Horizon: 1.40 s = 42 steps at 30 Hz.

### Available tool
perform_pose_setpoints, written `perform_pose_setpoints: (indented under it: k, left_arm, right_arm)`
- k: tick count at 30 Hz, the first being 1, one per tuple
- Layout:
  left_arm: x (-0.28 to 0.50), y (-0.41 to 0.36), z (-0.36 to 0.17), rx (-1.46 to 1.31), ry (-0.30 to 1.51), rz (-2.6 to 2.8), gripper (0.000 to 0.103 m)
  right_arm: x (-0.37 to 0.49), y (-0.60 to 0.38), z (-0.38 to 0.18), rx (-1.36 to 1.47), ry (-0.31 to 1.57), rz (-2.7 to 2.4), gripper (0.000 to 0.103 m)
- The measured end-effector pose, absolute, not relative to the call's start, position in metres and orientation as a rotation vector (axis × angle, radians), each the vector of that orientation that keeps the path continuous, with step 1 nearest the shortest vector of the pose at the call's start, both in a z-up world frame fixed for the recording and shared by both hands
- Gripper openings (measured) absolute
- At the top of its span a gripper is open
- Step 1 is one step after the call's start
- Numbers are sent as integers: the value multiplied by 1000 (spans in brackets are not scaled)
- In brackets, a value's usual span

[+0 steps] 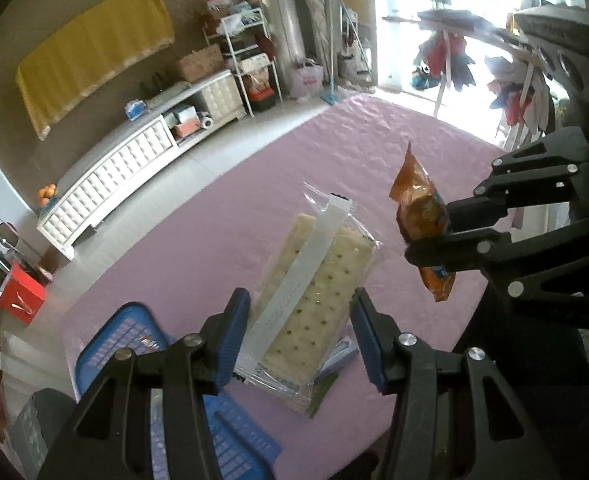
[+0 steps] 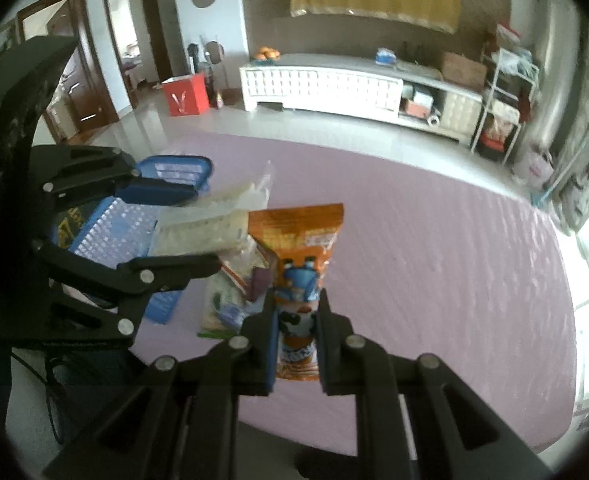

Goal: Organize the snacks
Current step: 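Carry the cracker pack and snack bar over the basket and open both grippers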

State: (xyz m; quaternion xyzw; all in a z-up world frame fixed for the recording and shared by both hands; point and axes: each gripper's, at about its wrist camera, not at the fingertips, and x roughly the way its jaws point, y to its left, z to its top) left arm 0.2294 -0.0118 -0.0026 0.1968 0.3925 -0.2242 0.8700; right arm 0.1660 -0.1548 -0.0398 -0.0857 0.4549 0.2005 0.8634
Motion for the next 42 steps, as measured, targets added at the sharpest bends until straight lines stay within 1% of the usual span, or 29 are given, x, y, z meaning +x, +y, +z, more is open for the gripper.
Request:
perform_pose_setpoints:
  k: [11, 21, 26, 29, 35, 41, 42]
  left_arm:
    - [198, 58, 27, 374, 757, -364, 49]
    - [188, 133, 27, 280, 749, -265, 49]
    - [186, 158, 10, 244, 776, -242, 49]
    - [189, 167, -11, 234, 813, -240, 49]
    - [196, 167, -49, 222, 895, -267, 49]
    - [196, 160, -67, 233, 941, -329, 50]
    - [194, 158, -67, 244, 938, -338, 52]
  right_arm:
    - [155, -89, -16, -243, 876, 535, 20]
    - [164, -28, -20, -289, 868, 646, 20]
    - [170, -5, -33, -297, 897, 683, 20]
    - [173, 2, -44, -307, 921, 690, 20]
    - [172, 12, -62, -328, 974, 685, 20]
    - [174, 13, -62, -320, 994, 655, 20]
    - [174, 13, -61, -320, 993, 653, 20]
